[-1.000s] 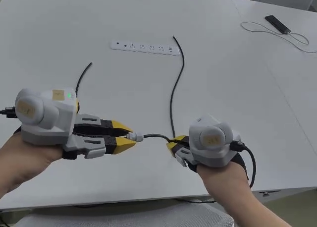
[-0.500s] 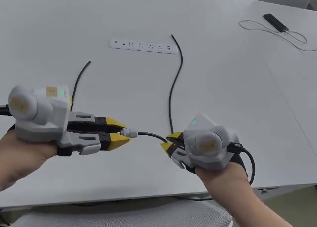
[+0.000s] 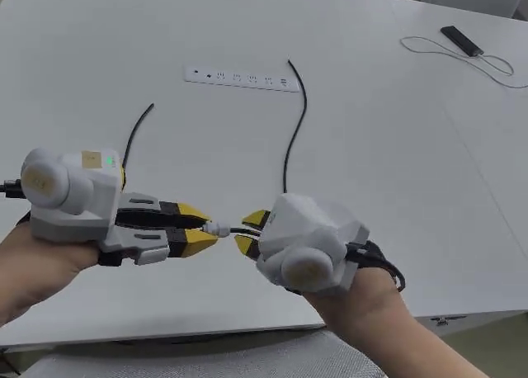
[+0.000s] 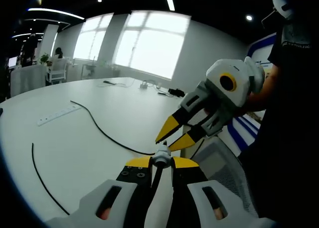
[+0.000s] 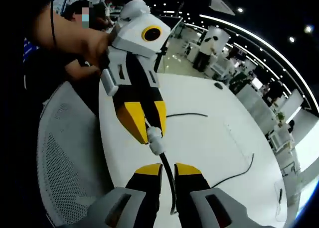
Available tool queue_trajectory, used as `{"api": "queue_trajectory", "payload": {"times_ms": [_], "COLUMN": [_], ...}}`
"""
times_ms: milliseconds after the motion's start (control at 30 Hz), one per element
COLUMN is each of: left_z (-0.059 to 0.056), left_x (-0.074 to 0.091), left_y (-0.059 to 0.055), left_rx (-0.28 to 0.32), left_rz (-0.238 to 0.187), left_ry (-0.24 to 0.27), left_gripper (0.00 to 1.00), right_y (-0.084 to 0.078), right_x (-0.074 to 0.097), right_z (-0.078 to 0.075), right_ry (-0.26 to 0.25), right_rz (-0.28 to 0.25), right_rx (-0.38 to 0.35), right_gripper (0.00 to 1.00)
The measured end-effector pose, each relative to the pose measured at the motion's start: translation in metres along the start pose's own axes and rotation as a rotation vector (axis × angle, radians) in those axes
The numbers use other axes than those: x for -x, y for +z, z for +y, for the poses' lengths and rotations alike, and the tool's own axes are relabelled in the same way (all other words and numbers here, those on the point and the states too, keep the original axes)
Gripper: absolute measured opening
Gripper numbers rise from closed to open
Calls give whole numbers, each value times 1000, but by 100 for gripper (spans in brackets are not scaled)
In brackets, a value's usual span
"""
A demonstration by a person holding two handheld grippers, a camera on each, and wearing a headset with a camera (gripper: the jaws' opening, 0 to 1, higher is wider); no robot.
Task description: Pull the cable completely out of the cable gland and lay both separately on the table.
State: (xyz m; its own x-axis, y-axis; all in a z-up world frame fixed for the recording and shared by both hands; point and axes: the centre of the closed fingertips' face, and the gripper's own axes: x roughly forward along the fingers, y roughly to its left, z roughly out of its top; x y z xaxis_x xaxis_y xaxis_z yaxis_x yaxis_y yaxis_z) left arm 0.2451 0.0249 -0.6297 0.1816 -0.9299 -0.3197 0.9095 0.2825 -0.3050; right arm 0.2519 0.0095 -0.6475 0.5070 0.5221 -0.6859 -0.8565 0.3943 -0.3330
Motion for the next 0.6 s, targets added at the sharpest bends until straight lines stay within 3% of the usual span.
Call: {"api": "queue_trajectory", "payload": {"times_ms": [67,400,600], "left_z": [1,1,0], "left_x": [0,-1,-4], "left_y": [1,0,-1], "left_rx": [1,1,4], "left_rz": [-4,3,7], "left_ry": [5,-2,-9], "left_gripper": [15,15,15], "right_y": [1,3,-3], "right_x": [1,1,0], "right_z": [-3,0,0], "right_ry": [-24,-36,-23], "right_rz": [-4,-3,-3], "right_rx": [6,77,10], "right_gripper": [2,1,0]}}
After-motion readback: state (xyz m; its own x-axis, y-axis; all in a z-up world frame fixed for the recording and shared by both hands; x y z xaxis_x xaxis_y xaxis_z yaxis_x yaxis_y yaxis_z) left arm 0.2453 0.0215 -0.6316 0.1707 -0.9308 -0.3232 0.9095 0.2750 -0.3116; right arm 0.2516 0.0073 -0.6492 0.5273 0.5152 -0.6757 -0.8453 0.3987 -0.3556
